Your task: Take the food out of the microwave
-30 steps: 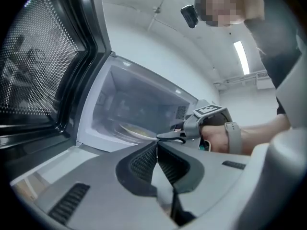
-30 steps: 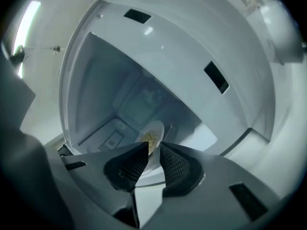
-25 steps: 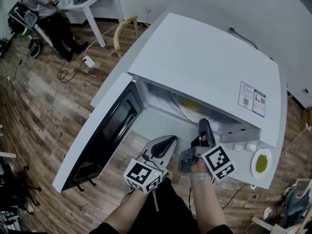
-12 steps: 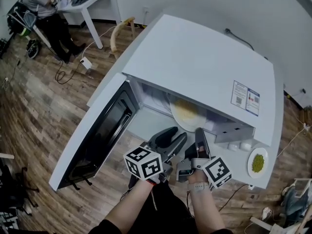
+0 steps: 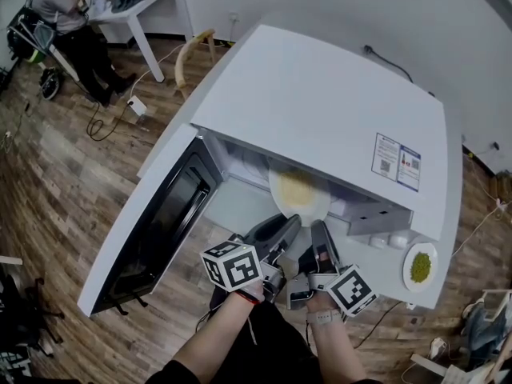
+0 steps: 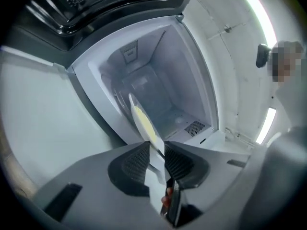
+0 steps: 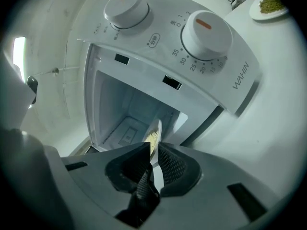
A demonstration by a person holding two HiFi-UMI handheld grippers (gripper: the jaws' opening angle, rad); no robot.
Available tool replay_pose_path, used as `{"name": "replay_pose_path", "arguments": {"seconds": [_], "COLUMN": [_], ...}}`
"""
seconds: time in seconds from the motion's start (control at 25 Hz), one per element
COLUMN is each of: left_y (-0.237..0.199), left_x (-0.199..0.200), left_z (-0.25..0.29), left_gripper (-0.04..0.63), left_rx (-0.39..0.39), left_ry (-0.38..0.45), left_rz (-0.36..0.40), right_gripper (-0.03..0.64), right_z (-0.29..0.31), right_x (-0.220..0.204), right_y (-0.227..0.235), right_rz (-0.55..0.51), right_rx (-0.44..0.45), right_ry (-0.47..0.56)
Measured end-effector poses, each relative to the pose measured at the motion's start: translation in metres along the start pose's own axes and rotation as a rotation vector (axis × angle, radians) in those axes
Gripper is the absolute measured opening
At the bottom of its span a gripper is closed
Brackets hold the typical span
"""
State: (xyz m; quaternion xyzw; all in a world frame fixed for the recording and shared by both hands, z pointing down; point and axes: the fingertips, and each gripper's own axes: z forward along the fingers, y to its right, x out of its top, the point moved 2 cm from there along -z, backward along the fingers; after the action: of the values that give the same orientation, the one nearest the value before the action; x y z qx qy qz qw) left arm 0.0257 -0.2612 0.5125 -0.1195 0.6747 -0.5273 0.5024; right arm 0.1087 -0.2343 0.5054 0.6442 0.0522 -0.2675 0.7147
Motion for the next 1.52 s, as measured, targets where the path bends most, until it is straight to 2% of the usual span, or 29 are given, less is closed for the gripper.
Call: {"name": "replay_pose_path", "arguments": {"seconds": [0.2, 0.32, 0.56, 0.68, 0.88, 1.4, 1.52], "left_y": [0.0, 0.0, 0.0, 0.002, 0.003, 0.015, 0.018], "left_x": [0.002, 0.002, 0.002, -0.002, -0.007, -0.016, -0.017], "left_z": [-0.001, -0.002, -0.007, -0.01, -0.016, -0.032, -0.038], "left_gripper": [0.098, 0.098, 0.094, 0.092, 0.091, 0.121, 0.124], "left_rx": [-0.011, -0.018, -0.032, -0.047, -0.041, -0.03, -0.036], "left_ry": [0.015, 0.011, 0.0, -0.022, -0.051, -0.137, -0.145], "left_rz": [-0.032, -0.04, -0.053, -0.051, -0.019, 0.12, 0.123], "right_gripper": [0.067, 0.104, 0.107, 0.106, 0.066, 0.057, 0.058], "right_z": [0.011, 0.02, 0.027, 0.029, 0.024, 0.002, -0.004], "right_x": [0.0, 0.0, -0.003, -0.004, -0.009, -0.017, -0.02], "right_y": [-0.005, -0.008, 0.004, 0.005, 0.006, 0.004, 0.001], "right_rz": [0.028, 0.031, 0.11, 0.143, 0.182, 0.28, 0.276], "right_rx": [0.064, 0.098, 0.039, 0.038, 0.028, 0.013, 0.022], "right_ry": [-0.038, -0.072, -0.091, -0.099, -0.1, -0.108, -0.116]}}
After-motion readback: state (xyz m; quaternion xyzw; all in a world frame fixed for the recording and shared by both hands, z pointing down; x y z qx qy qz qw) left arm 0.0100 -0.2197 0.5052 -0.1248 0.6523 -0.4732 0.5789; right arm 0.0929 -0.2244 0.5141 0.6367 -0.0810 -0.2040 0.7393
